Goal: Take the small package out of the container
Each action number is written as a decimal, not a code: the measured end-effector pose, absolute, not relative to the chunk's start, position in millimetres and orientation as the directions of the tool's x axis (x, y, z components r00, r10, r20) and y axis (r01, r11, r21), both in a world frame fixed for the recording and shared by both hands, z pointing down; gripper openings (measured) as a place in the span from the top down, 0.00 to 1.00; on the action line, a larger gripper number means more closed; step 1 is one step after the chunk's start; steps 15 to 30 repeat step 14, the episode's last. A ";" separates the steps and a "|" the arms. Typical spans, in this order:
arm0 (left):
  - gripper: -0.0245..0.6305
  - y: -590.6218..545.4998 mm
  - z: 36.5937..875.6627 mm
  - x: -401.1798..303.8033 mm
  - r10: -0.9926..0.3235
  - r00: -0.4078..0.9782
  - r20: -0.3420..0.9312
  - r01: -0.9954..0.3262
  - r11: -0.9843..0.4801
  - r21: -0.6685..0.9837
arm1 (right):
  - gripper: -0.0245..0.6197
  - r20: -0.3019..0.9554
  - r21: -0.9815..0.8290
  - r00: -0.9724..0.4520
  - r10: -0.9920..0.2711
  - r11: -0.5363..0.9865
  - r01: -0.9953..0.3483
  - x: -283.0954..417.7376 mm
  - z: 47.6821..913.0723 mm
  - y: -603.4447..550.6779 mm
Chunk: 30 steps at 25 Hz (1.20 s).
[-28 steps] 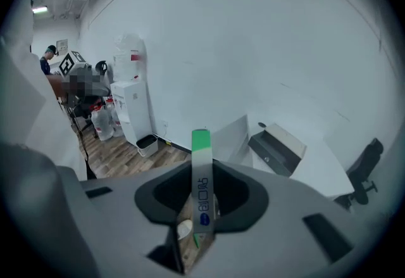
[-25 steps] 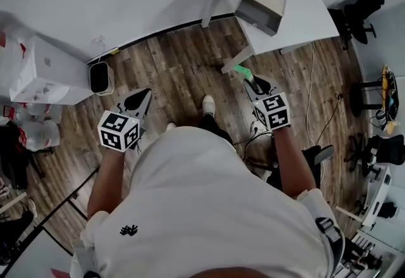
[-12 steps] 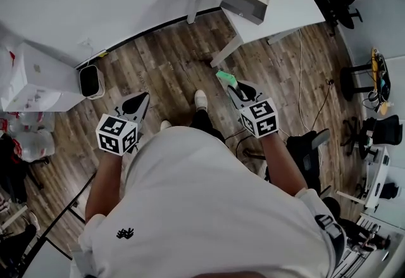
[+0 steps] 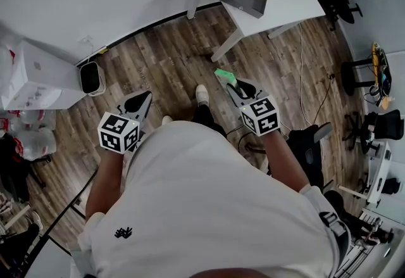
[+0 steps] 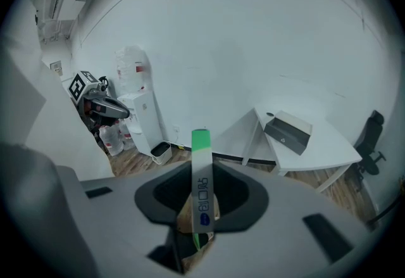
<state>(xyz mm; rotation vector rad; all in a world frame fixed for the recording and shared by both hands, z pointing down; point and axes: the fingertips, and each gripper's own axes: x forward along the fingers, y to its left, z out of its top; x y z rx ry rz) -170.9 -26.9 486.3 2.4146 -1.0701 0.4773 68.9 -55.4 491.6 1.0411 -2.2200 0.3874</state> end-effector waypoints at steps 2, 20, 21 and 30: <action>0.95 -28.2 484.7 -170.9 -0.605 0.639 0.475 -0.759 -0.597 0.262 | 0.82 0.663 0.008 -0.476 -0.577 0.641 -0.767 68.1 490.4 -55.8; 0.95 -29.5 486.6 -165.7 -0.602 0.634 0.486 -0.763 -0.590 0.264 | 0.82 0.659 0.017 -0.475 -0.584 0.642 -0.767 77.0 482.9 -71.9; 0.95 -29.5 486.6 -165.7 -0.602 0.634 0.486 -0.763 -0.590 0.264 | 0.82 0.659 0.017 -0.475 -0.584 0.642 -0.767 77.0 482.9 -71.9; 0.95 -29.5 486.6 -165.7 -0.602 0.634 0.486 -0.763 -0.590 0.264 | 0.82 0.659 0.017 -0.475 -0.584 0.642 -0.767 77.0 482.9 -71.9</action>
